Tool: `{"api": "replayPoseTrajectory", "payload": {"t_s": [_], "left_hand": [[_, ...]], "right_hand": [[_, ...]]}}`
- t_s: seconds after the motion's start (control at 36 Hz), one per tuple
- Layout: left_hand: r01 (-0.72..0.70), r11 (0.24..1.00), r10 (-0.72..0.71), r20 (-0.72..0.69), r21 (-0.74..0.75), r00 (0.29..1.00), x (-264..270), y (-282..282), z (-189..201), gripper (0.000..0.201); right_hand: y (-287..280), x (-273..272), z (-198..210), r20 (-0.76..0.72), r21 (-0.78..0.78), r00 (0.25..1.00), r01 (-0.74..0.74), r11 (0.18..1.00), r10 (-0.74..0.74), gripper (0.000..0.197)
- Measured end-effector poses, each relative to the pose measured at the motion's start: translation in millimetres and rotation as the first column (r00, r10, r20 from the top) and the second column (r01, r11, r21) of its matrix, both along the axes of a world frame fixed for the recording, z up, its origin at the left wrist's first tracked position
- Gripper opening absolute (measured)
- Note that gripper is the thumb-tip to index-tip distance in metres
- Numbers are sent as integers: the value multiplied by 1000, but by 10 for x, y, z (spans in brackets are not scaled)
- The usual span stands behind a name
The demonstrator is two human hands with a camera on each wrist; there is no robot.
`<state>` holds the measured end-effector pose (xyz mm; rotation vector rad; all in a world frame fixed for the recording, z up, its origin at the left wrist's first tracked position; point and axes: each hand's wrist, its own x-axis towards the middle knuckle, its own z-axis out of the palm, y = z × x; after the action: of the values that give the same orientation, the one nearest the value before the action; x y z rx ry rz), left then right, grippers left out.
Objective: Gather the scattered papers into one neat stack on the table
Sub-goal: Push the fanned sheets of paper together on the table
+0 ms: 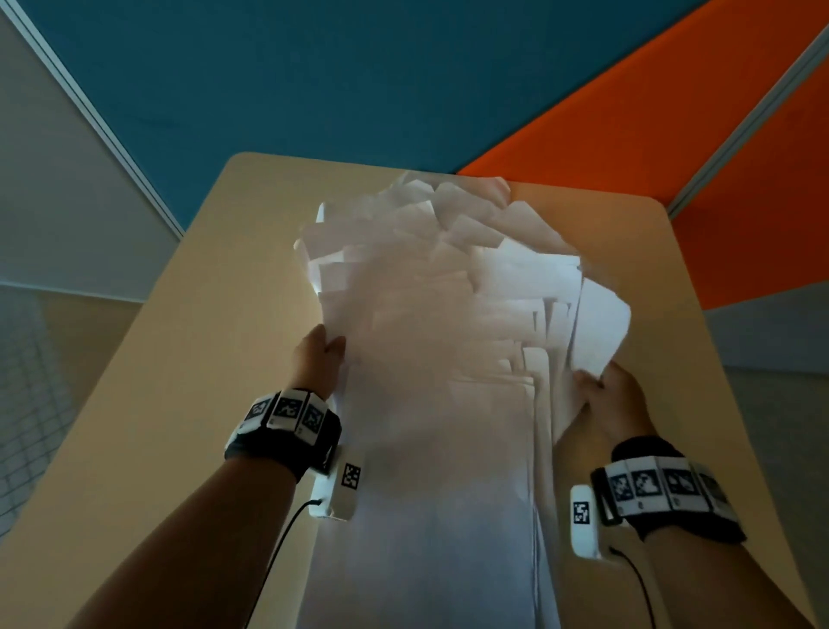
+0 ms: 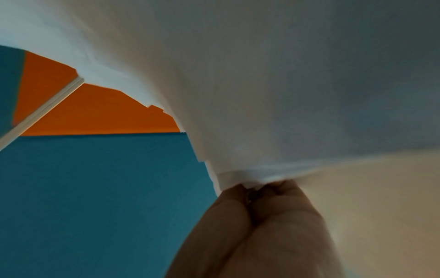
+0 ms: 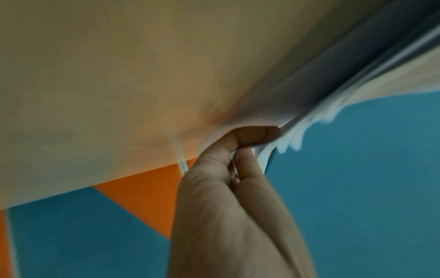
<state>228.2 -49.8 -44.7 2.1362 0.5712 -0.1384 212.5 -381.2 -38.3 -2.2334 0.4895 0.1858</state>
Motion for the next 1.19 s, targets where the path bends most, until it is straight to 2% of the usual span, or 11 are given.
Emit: {"api": "replayPoseTrajectory", "payload": {"t_s": [0.17, 0.39, 0.47, 0.56, 0.61, 0.67, 0.75, 0.89, 1.0, 1.11, 1.19], "left_hand": [[43, 998, -42, -16, 38, 999, -15, 37, -10, 17], [105, 994, -104, -25, 28, 994, 18, -3, 23, 20], [84, 996, -82, -53, 27, 995, 10, -26, 45, 25], [-5, 999, 4, -48, -36, 999, -39, -51, 71, 34], [-59, 996, 57, -22, -69, 998, -107, -63, 64, 45], [-104, 990, 104, -9, -95, 995, -187, -97, 44, 48], [-75, 995, 76, 7, -71, 997, -264, -236, 13, 47], [25, 995, -22, 30, -92, 999, -273, -455, 20, 45], [25, 995, -23, 17, -98, 1000, -268, -362, 40, 54], [-57, 985, 53, -25, -162, 998, -454, -176, 19, 61], [-34, 997, 32, -33, -74, 999, -725, -116, -55, 48]], "right_hand": [[-264, 49, 63, -138, 10, 985, -107, 994, 107, 34], [48, 254, 101, -85, -13, 963, -256, 967, 254, 32], [170, 290, 72, -69, 67, 984, -161, 985, 166, 35], [145, 268, 36, -75, 193, 995, 84, 978, -71, 34], [49, 208, -20, -32, 207, 976, 217, 954, -215, 29], [33, 95, -25, -45, 171, 964, 267, 948, -263, 36], [170, -11, -50, -67, 94, 987, 151, 984, -145, 41], [530, -2, 18, 3, -7, 1000, -22, 1000, 22, 48], [401, -45, 79, -56, 28, 998, 35, 999, -34, 52], [187, -262, 77, -26, -88, 993, 114, 990, -117, 51], [199, -563, 35, -142, -189, 990, -32, 981, 5, 38]]}}
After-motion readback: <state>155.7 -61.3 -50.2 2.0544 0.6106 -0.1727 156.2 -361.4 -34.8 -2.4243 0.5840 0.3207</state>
